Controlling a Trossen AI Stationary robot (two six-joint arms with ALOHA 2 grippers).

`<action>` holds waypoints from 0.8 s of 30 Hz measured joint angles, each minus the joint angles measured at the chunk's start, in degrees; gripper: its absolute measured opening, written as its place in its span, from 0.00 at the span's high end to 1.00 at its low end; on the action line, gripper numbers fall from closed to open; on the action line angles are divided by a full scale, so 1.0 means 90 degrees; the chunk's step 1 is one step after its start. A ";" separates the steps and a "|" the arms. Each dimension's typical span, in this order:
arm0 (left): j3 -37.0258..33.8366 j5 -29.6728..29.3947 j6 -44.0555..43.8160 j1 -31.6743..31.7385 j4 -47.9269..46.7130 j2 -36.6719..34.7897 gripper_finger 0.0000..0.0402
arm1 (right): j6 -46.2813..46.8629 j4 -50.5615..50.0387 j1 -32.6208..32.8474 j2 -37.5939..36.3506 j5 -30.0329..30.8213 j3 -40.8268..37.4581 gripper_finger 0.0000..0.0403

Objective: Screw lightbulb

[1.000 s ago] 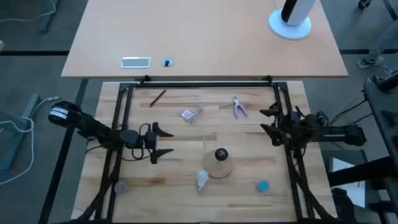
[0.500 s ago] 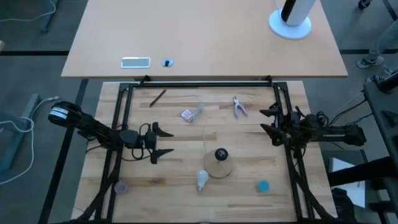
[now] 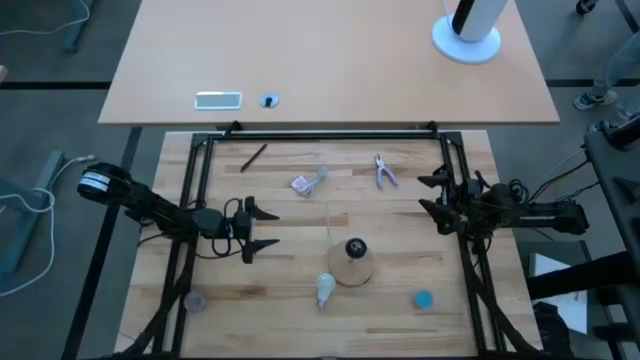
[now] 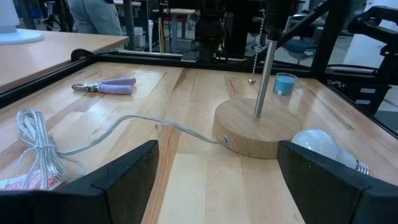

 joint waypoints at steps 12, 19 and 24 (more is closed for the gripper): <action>-0.0001 -0.0002 0.0000 0.0002 0.0000 -0.0001 0.21 | 0.0000 0.0001 -0.0001 -0.0001 0.0000 -0.0002 0.24; 0.0000 -0.0001 -0.0001 0.0001 0.0000 -0.0001 0.21 | -0.0001 0.0000 -0.0001 -0.0001 0.0000 -0.0001 0.24; 0.0001 -0.0002 -0.0001 0.0002 0.0000 -0.0002 0.21 | 0.0000 0.0002 -0.0001 -0.0002 0.0000 -0.0002 0.26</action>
